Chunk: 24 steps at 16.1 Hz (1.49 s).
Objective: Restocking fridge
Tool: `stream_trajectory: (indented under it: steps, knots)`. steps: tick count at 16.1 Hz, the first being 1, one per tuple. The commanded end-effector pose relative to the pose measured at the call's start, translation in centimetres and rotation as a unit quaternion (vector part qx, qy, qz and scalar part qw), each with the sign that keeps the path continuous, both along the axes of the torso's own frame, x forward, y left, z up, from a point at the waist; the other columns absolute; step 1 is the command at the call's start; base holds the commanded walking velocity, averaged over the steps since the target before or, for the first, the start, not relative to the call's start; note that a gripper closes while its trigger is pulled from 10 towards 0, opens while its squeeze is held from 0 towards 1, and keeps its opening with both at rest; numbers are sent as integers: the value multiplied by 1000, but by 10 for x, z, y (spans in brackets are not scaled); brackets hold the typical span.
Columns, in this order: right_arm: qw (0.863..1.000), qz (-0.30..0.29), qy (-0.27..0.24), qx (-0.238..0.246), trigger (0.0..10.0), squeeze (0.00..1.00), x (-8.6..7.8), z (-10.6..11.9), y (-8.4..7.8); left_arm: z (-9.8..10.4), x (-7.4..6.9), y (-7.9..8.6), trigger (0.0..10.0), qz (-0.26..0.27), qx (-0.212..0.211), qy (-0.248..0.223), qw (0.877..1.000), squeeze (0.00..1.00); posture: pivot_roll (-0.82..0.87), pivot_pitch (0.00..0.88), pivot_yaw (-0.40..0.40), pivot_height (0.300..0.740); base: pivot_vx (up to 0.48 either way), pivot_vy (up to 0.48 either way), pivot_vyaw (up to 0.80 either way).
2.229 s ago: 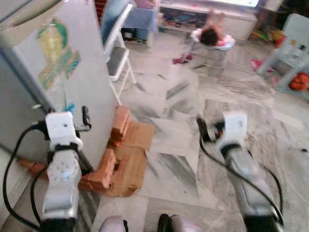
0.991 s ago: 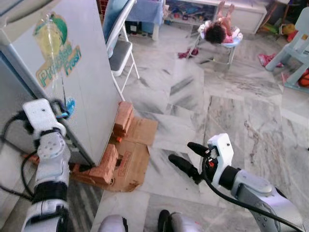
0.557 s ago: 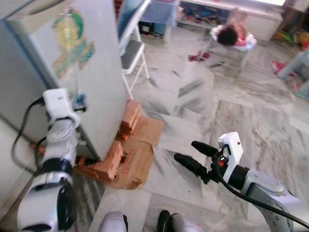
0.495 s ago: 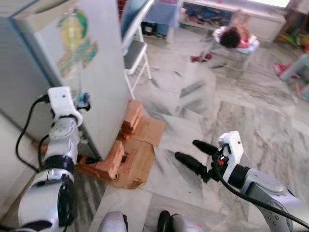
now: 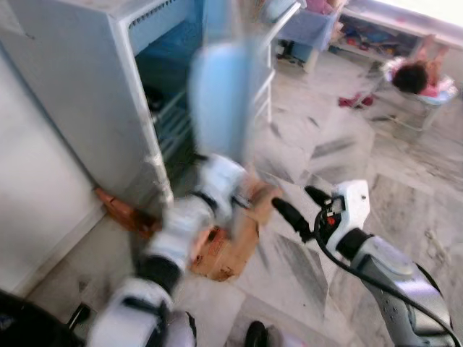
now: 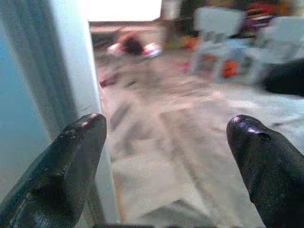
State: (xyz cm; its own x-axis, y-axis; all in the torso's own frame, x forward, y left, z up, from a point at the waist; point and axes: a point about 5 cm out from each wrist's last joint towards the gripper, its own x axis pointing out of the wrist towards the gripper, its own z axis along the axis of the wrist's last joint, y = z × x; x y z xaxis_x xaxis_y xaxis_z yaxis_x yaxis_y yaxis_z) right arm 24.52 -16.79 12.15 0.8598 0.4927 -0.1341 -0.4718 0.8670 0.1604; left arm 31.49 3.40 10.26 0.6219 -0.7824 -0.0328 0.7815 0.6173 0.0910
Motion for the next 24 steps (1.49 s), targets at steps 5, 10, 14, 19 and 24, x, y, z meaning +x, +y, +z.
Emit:
stream_trajectory:
  steps: [5,10,14,19,24]
  knots:
    - [997,-69,-38,-27,10000,0,10,2,-2,25,17,50,10000,154,-22,-70,985,0,108,58,-31,740,0,0,0]
    - [987,-143,-63,-43,10000,0,23,4,-10,21,-8,100,10000,238,-19,-75,968,0,133,56,-32,740,0,-65,0]
    - [987,-137,-70,-50,10000,0,31,4,-2,13,-17,97,10000,258,-10,-59,964,0,141,57,-41,740,0,-455,-389]
    - [985,-146,-78,-42,10000,0,36,9,0,18,-18,86,10000,239,-2,-66,969,0,131,56,-34,740,0,-454,0]
    - [984,-152,-83,-31,10000,0,37,8,2,19,-15,88,10000,256,15,-68,964,0,129,56,-30,740,386,-227,0]
